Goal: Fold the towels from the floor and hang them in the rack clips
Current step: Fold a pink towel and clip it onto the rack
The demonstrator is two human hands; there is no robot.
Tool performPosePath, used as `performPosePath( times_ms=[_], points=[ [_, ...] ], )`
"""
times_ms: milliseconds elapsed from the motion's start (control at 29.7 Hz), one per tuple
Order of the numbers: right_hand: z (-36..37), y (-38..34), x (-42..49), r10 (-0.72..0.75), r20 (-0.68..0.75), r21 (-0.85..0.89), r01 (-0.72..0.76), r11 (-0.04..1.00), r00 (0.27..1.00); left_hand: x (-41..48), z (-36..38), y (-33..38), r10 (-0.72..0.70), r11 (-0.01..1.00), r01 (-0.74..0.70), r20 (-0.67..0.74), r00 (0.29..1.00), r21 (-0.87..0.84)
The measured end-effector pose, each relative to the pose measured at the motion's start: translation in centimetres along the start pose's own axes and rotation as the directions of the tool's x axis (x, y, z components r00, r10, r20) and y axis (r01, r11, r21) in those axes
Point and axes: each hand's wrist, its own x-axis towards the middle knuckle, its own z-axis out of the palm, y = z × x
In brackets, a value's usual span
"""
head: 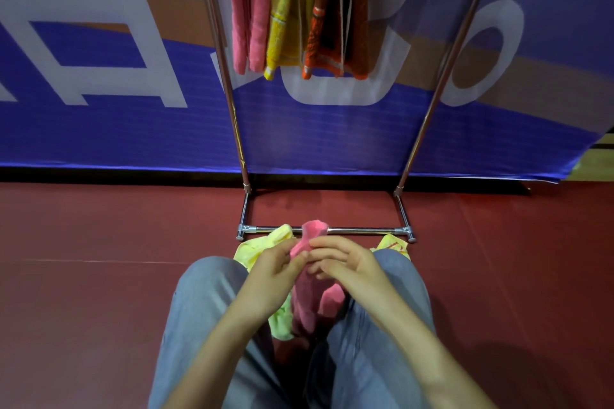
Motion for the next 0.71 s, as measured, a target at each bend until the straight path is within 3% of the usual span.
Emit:
performPosePath(
  times_ms=[101,168,269,504,706],
  points=[
    [-1.0,0.1,-0.3,-0.009,0.019,-0.034,0.01,0.999,1.0,-0.4,-0.5,0.1,0.082,0.932,-0.088,0.031,0.996,0.352],
    [-1.9,0.1,-0.2,0.053,0.057,-0.087,-0.048,0.995,0.997,-0.6,-1.0,0.2,0.136,0.856,-0.15,0.065,0.989,0.494],
    [-3.0,0.4,-0.1,0.127,0.112,-0.218,-0.101,0.971,0.986,-0.8,-1.6,0.7,0.144,0.844,-0.185,0.12,0.982,0.504],
    [-3.9,0.2,-0.1,0.101,0.123,-0.306,-0.059,0.95,0.987,-1.0,-2.1,1.9,0.257,0.774,-0.341,0.227,0.939,0.534],
    [-5.6,3.7,-0.3,0.246,0.035,-0.611,-0.174,0.772,0.969,-1.1,-2.4,2.3,0.322,0.752,-0.343,0.141,0.936,0.562]
  ],
)
